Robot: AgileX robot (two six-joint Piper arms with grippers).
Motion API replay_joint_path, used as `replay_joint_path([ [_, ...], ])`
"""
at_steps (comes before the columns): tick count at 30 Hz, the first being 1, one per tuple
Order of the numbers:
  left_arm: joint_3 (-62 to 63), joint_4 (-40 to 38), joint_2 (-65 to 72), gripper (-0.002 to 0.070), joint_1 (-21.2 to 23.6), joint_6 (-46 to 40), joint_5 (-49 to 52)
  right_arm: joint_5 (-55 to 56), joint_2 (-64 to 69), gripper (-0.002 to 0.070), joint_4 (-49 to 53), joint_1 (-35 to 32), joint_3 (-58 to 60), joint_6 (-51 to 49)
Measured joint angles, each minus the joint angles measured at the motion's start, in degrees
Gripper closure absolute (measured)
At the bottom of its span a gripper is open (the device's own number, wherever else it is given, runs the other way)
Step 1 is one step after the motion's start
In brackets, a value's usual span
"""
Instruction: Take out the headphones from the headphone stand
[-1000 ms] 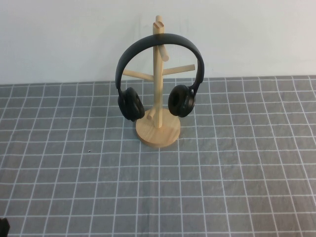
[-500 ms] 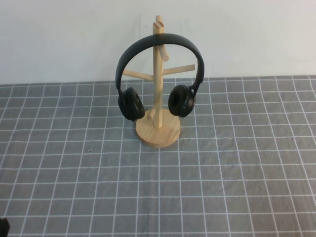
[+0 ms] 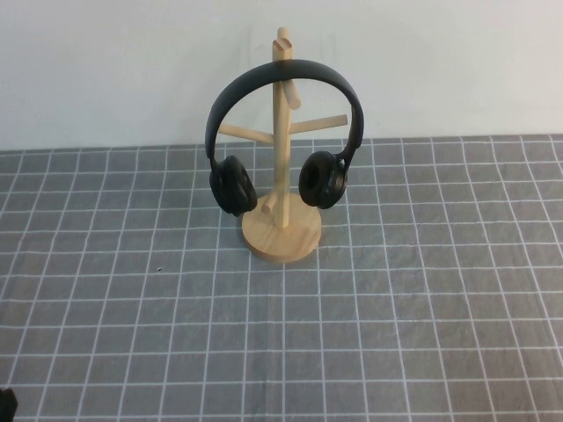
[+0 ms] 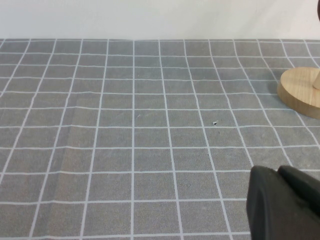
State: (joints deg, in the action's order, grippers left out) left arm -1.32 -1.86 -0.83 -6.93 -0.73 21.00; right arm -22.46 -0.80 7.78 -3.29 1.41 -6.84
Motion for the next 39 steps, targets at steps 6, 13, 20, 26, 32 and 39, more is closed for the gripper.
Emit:
replay_joint_path([
  [6,0.0,0.0,0.0,0.0679,0.0,0.0,0.0,0.0,0.0,0.0685,0.0,0.0,0.0,0.0],
  [13,0.0,0.0,0.0,0.0679,0.0,0.0,0.0,0.0,0.0,0.0685,0.0,0.0,0.0,0.0],
  [20,-0.1,6.4,0.0,0.0679,0.0,-0.3,-2.1,0.0,0.0,0.0685,0.0,0.0,0.0,0.0],
  [26,-0.1,-2.7,0.0,0.0679,0.0,11.4,-10.2,0.0,0.0,0.0685,0.0,0.0,0.0,0.0],
  [32,-0.1,-8.5,0.0,0.0679,0.0,17.3,-13.9,0.0,0.0,0.0685,0.0,0.0,0.0,0.0],
  [39,-0.1,-10.0,0.0,0.0679,0.0,18.1,-13.9,0.0,0.0,0.0685,0.0,0.0,0.0,0.0],
])
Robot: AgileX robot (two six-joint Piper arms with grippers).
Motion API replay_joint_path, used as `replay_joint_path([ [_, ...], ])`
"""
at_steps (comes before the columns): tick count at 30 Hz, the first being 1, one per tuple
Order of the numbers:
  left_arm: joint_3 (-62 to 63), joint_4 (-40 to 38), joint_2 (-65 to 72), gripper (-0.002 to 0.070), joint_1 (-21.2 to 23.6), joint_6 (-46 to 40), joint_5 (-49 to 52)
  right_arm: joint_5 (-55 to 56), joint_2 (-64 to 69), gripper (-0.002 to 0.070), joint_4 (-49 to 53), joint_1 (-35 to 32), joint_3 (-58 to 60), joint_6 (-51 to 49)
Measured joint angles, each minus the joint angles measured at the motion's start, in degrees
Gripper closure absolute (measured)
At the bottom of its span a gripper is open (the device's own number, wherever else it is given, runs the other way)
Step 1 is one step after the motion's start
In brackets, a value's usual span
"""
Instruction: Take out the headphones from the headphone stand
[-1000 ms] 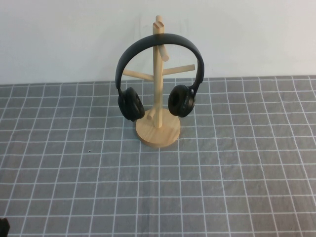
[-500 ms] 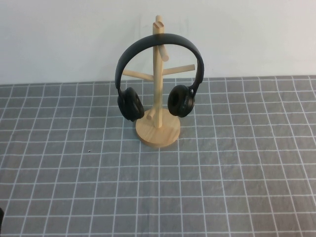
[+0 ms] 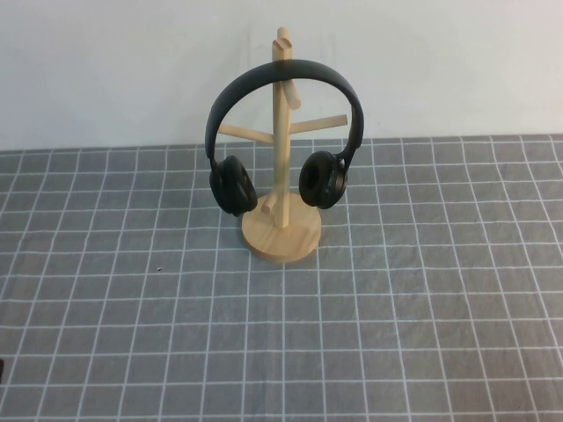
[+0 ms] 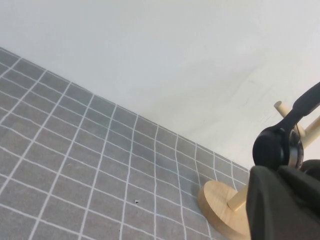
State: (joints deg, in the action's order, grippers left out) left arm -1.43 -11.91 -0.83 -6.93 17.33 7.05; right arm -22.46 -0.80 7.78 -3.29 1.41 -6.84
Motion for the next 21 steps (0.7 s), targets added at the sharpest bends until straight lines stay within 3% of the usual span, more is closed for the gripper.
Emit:
replay_joint_path([
  [10,0.0,-1.7,0.0,0.0679,-0.7,-1.2,2.6,0.0,0.0,0.0685,0.0,0.0,0.0,0.0],
  [16,5.8,-2.0,0.5,0.0679,-7.8,-5.0,8.2,0.0,0.0,0.0685,0.0,0.0,0.0,0.0],
  [21,18.1,-1.9,10.0,0.0679,-13.8,-11.4,22.5,0.0,0.0,0.0685,0.0,0.0,0.0,0.0],
])
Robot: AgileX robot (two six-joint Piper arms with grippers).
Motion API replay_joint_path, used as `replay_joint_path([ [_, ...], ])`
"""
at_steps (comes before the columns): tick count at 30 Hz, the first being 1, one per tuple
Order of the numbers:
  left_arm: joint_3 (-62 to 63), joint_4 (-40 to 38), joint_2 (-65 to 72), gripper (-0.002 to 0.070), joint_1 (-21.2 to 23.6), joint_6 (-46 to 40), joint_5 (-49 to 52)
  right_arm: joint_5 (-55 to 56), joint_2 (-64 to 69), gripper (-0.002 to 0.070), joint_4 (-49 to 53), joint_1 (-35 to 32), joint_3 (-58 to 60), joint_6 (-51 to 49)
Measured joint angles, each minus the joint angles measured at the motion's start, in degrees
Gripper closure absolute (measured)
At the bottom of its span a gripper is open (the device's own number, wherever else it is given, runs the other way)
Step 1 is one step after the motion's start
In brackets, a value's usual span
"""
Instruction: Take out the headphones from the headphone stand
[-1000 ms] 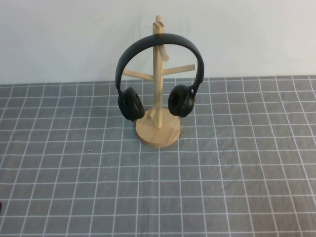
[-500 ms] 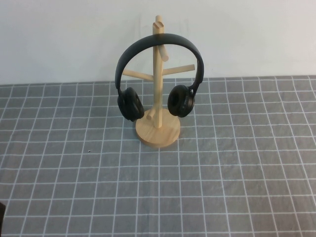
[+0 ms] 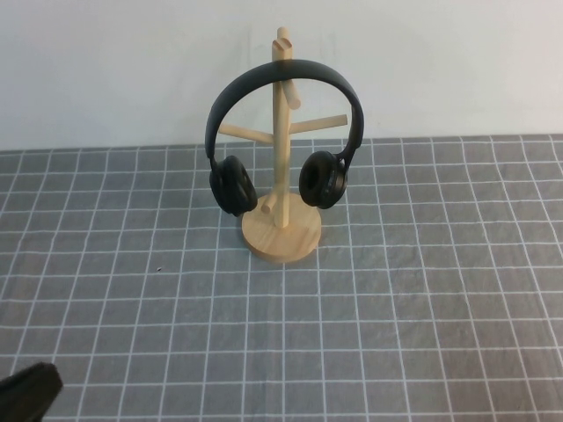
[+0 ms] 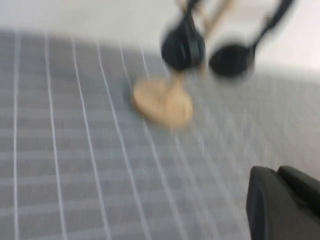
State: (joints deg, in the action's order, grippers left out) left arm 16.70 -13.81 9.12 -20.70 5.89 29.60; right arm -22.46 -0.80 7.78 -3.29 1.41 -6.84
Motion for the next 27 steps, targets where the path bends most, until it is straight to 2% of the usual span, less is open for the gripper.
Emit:
replay_joint_path([
  [3,6.6,0.1,8.7,0.0679,-1.4,-4.8,7.4,0.0,0.0,0.0685,0.0,0.0,0.0,0.0],
  [8,16.3,2.0,22.1,0.0679,-1.6,-11.9,11.2,0.0,0.0,0.0685,0.0,0.0,0.0,0.0],
  [13,25.1,3.0,37.2,0.0679,-1.6,-19.8,10.6,0.0,0.0,0.0685,0.0,0.0,0.0,0.0],
  [21,46.2,2.5,62.8,0.0679,-1.6,-33.7,9.8,0.0,0.0,0.0685,0.0,0.0,0.0,0.0],
  [25,53.5,1.8,69.7,0.0679,-1.6,-40.0,8.6,0.0,0.0,0.0685,0.0,0.0,0.0,0.0],
  [27,55.0,-1.6,71.4,0.0679,-1.6,-46.1,6.4,0.0,0.0,0.0685,0.0,0.0,0.0,0.0],
])
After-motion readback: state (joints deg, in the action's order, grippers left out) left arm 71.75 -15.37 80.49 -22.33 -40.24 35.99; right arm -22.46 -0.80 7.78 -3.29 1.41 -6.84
